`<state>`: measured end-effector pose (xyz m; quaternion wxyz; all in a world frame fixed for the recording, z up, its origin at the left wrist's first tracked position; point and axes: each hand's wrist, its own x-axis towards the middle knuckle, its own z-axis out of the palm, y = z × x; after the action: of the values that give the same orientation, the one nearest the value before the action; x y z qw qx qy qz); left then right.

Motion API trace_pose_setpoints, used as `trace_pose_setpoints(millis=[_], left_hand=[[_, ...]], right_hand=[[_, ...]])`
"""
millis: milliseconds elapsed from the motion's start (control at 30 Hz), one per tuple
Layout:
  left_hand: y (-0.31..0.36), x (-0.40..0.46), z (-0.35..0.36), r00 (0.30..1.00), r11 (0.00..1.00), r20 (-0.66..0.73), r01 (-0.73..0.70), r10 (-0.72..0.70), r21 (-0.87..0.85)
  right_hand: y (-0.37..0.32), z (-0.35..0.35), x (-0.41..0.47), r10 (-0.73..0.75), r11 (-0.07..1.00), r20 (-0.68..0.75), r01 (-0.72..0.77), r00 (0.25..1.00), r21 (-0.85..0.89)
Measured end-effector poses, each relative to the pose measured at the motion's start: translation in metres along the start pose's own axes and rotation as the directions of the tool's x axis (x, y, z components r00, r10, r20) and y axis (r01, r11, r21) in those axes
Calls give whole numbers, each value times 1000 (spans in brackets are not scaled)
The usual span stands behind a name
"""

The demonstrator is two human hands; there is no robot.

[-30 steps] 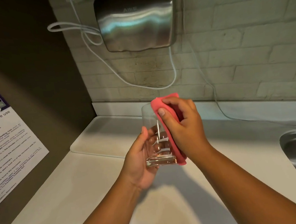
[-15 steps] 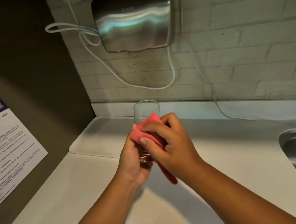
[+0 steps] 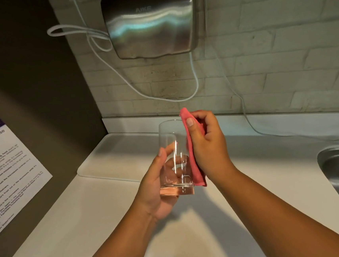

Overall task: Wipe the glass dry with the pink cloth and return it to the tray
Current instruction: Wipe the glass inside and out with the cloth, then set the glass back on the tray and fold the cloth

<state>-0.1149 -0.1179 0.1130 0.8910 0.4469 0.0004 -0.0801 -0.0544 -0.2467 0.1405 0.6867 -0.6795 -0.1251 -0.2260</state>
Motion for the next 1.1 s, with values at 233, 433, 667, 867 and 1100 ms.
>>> trace_pose_setpoints(millis=[233, 433, 667, 867, 1100], left_hand=[[6, 9, -5, 998, 998, 60, -3, 7, -62], [23, 29, -39, 977, 987, -186, -80, 105, 139], [31, 59, -85, 944, 821, -247, -40, 218, 570], [28, 74, -93, 925, 677, -185, -98, 333, 730], [27, 94, -107, 901, 591, -241, -20, 360, 807]], right_hand=[[26, -13, -13, 205, 979, 6, -205, 979, -10], [41, -47, -20, 298, 954, 10, -298, 954, -17], [49, -65, -27, 318, 947, 15, -317, 948, -49], [47, -68, -22, 296, 955, 3, -295, 955, -31], [46, -64, -18, 258, 966, 18, -257, 966, -35]])
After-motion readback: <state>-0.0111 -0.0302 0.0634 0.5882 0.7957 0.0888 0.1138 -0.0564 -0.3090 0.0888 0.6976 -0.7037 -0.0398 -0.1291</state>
